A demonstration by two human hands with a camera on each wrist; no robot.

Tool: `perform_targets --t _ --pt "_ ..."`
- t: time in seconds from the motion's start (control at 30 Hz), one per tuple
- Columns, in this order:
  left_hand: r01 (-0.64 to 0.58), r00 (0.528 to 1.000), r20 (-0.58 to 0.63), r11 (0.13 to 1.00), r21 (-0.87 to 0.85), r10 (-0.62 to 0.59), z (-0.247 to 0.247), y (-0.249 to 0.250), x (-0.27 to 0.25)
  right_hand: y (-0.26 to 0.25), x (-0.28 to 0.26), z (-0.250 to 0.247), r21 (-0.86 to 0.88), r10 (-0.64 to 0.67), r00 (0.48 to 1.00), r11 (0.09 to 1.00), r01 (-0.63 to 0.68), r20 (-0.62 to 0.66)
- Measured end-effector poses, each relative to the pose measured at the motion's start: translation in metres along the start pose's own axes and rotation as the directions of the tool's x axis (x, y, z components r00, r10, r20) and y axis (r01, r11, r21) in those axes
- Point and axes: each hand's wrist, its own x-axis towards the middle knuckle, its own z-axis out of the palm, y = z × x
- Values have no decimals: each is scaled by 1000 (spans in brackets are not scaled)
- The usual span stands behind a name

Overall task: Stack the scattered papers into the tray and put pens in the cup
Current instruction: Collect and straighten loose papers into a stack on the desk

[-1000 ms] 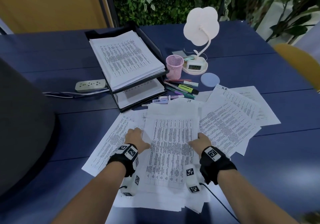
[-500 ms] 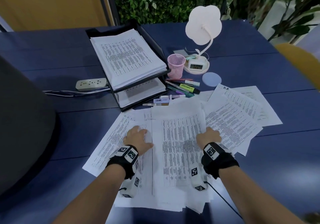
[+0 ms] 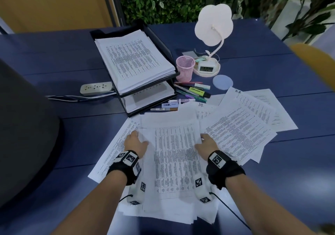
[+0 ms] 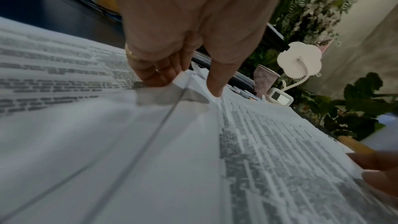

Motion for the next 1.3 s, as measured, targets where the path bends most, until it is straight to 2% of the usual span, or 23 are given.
perform_targets --t 0.17,0.23,0.4,0.5,0.57,0.7,0.8,0.9,1.0,1.07,1.13,1.2,1.3 --pt "102 995 34 978 -184 -97 -5 -6 3 -7 -7 9 26 -24 999 999 23 46" --pt "108 993 58 972 -207 -98 -7 -9 3 -6 -8 8 26 -49 997 999 47 58" --pt "-8 1000 11 978 -211 10 -1 -16 -3 -7 -11 3 128 -84 992 989 72 93" --pt "-38 999 -6 945 -325 38 -3 -17 -5 -10 -12 -4 250 -103 992 965 82 73" --pt "-5 998 49 897 -442 29 -11 -16 -7 -17 -20 -11 330 -159 985 935 129 66" --pt "5 963 222 817 -577 151 -25 -10 -11 -36 -30 -25 489 -249 968 848 203 30" --pt "-90 961 149 774 -627 233 -38 8 -19 -53 -34 -33 453 -279 959 862 228 49" --pt "-265 945 30 819 -509 325 -54 33 -25 -72 -36 -37 396 -336 939 854 338 -77" --pt "-398 916 -136 807 -436 378 -68 57 -33 -100 -52 -40 380 -439 860 772 510 -261" --pt "-462 885 -281 771 -438 371 -77 73 -38 -120 -65 -44 396 -522 780 673 625 -345" --pt "-502 856 -377 742 -445 354 -86 85 -42 -132 -71 -46 429 -565 724 584 689 -395" --pt "-508 855 -381 714 -483 351 -92 91 -46 -136 -72 -46 422 -581 709 570 705 -399" --pt "-455 890 -316 664 -593 328 -94 88 -42 -130 -64 -43 414 -561 750 625 662 -351"
